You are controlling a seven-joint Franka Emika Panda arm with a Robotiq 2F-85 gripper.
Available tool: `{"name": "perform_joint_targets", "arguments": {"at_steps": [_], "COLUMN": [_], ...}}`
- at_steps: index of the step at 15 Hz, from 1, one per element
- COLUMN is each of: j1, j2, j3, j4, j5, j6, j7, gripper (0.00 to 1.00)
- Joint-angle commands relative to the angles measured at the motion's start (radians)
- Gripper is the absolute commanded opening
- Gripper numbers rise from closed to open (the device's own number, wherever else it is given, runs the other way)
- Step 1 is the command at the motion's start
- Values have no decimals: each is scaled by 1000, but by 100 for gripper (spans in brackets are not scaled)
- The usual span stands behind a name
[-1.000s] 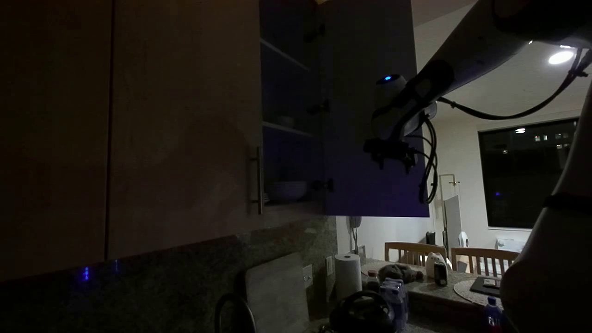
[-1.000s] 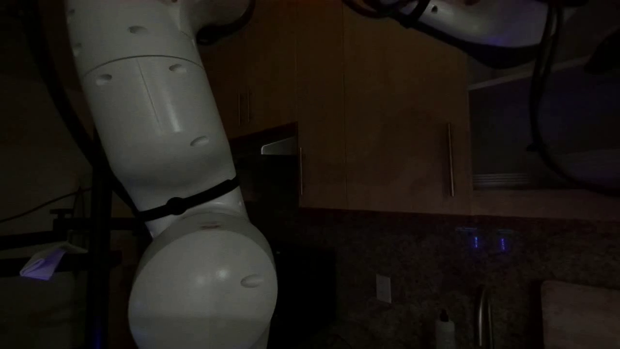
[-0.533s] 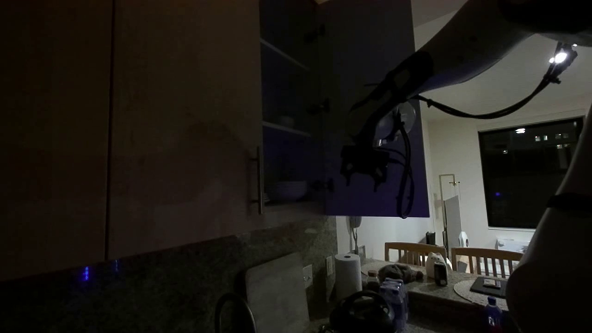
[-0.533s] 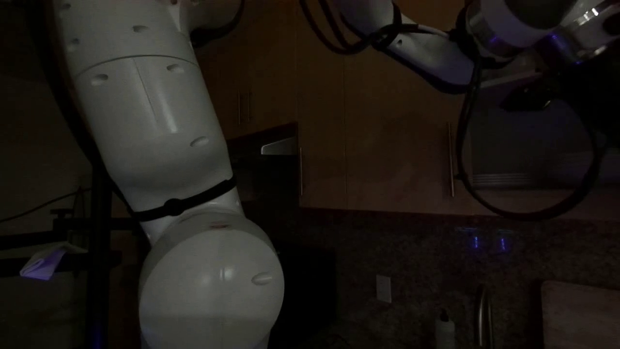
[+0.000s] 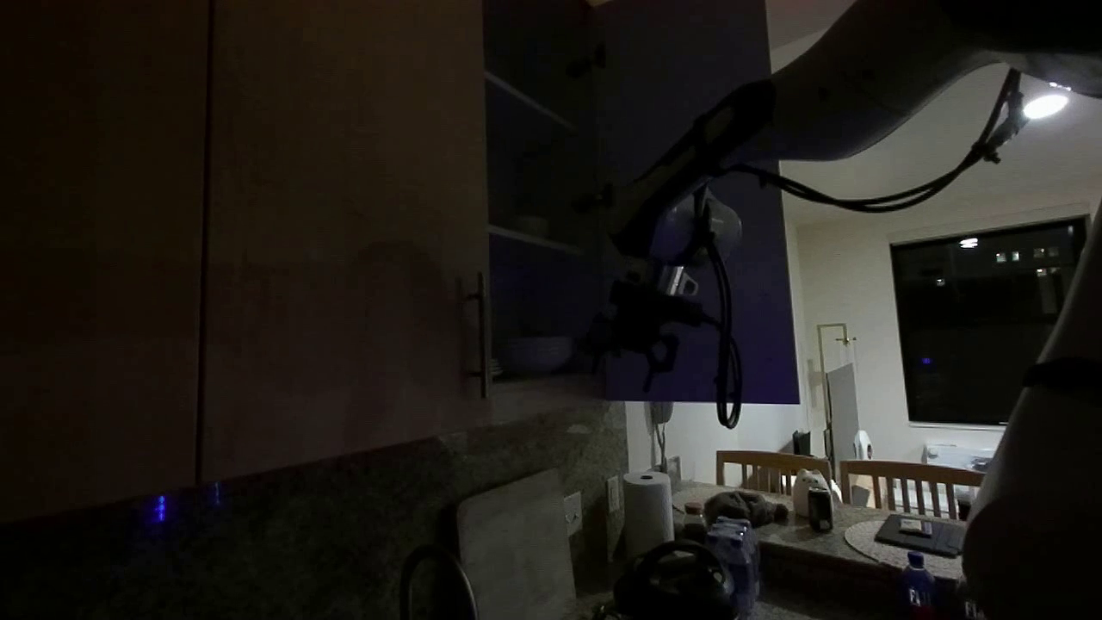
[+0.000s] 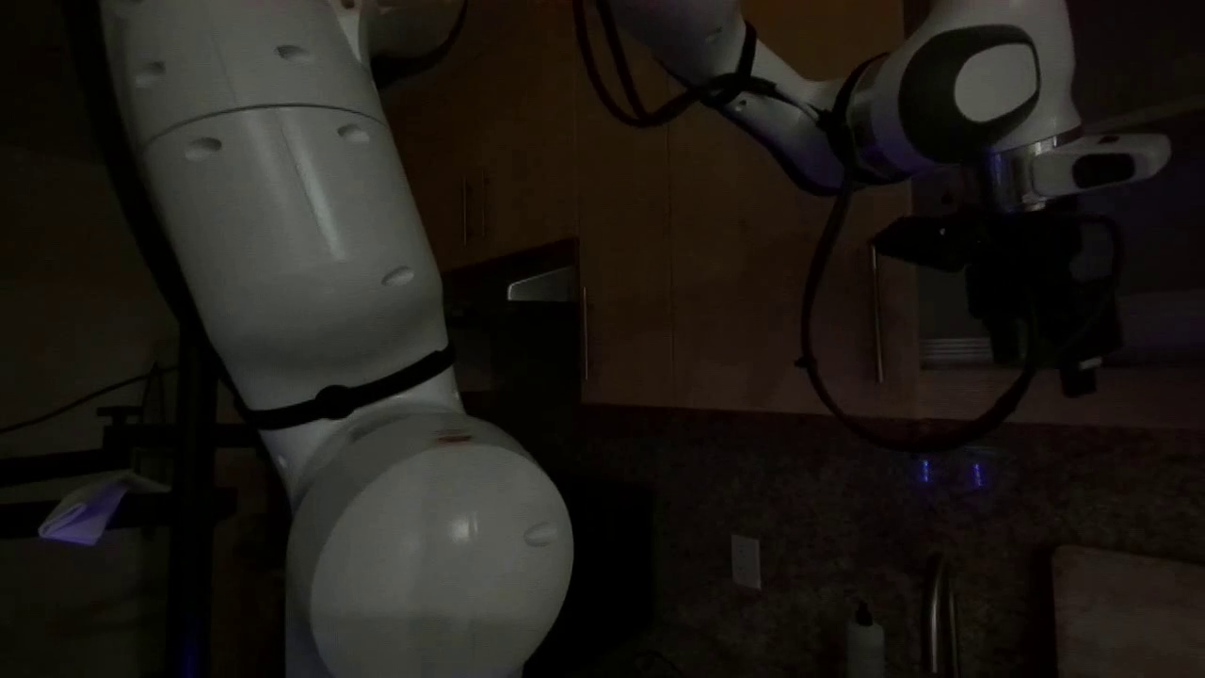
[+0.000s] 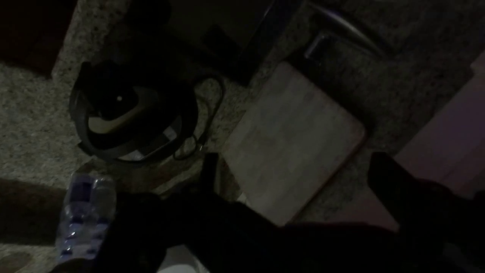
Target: Open the third cabinet door from the right
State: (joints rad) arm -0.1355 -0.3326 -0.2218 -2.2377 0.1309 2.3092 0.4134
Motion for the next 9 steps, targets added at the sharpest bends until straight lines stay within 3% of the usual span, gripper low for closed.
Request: {"name": "perform_joint_targets", "arguments": {"at_steps": [1, 5, 9], "j1": [16, 0, -25], "j2": [-20, -33, -67], "j3": [-14, -27, -22], "j4": [-18, -17, -24], "j5": [123, 137, 51], "j6": [-126, -350, -615], "j7": [-196, -343, -419], "gripper": [100, 100, 100]}}
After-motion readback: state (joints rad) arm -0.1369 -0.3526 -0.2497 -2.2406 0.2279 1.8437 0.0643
